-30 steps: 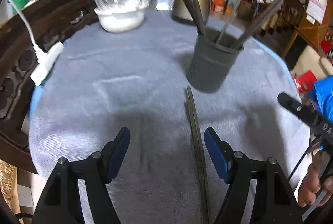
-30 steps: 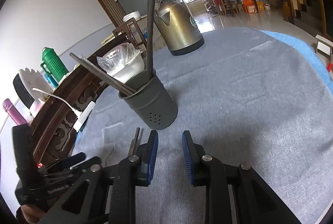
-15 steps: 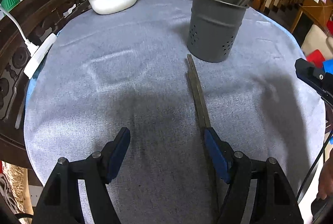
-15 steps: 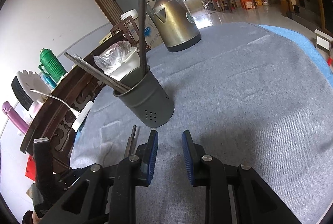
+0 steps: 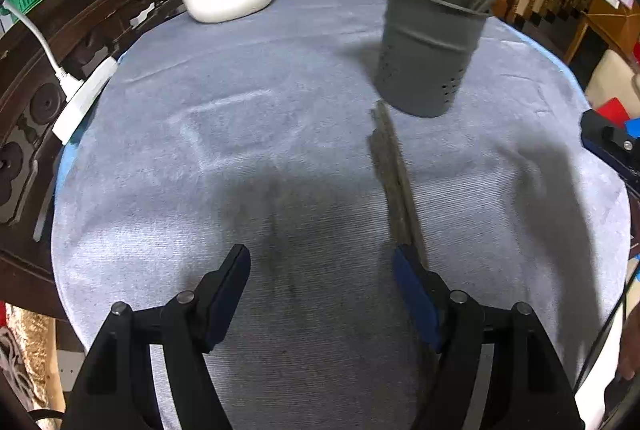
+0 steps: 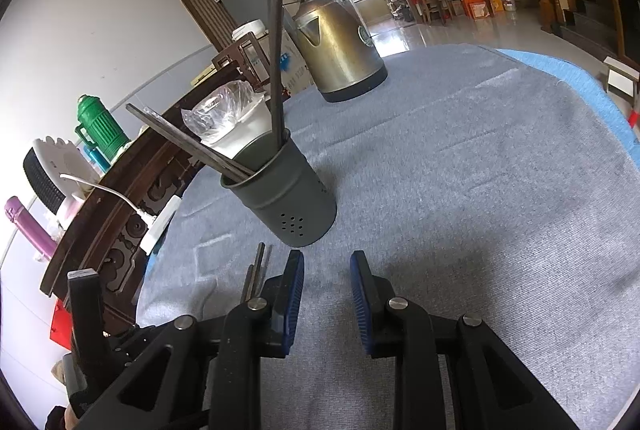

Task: Organize utensils
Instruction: 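Close the left gripper on a chopstick while the right gripper grasps another chopstick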

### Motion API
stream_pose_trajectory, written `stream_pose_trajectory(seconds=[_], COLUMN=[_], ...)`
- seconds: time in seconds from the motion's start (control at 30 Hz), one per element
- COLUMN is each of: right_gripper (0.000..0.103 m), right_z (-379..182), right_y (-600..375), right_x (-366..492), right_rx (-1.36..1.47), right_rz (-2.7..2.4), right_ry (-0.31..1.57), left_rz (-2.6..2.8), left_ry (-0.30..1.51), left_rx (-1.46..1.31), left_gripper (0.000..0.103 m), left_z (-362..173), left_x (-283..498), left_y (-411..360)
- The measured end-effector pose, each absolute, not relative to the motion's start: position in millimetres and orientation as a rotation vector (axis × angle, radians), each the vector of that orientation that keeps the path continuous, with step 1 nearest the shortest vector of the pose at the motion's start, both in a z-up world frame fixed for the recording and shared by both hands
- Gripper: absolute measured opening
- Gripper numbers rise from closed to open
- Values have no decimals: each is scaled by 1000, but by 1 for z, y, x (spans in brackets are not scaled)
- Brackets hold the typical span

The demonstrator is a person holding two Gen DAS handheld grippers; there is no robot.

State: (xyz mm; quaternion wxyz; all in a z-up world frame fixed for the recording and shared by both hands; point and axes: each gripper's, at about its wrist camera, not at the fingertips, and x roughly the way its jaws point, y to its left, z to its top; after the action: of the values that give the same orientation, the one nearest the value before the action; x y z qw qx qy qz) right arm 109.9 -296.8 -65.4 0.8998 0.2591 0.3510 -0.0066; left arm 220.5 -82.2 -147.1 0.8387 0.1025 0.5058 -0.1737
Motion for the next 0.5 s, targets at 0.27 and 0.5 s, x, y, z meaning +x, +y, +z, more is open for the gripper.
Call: stream_pose_trajectory(seconds=[0.27,0.5], right_gripper=[27,27], right_z=[-65,-67], right_y=[-296,-296], right_x=[110,110], right_rx=[529,534], right_rz=[-11,-10], right_ry=[727,733], left_rz=[-389,-409], left_ry=[1060,1057], left_rx=[208,198], left_gripper=[74,74], left_z=[-144,-138], left_x=[217,216], left_y=[-89,-90])
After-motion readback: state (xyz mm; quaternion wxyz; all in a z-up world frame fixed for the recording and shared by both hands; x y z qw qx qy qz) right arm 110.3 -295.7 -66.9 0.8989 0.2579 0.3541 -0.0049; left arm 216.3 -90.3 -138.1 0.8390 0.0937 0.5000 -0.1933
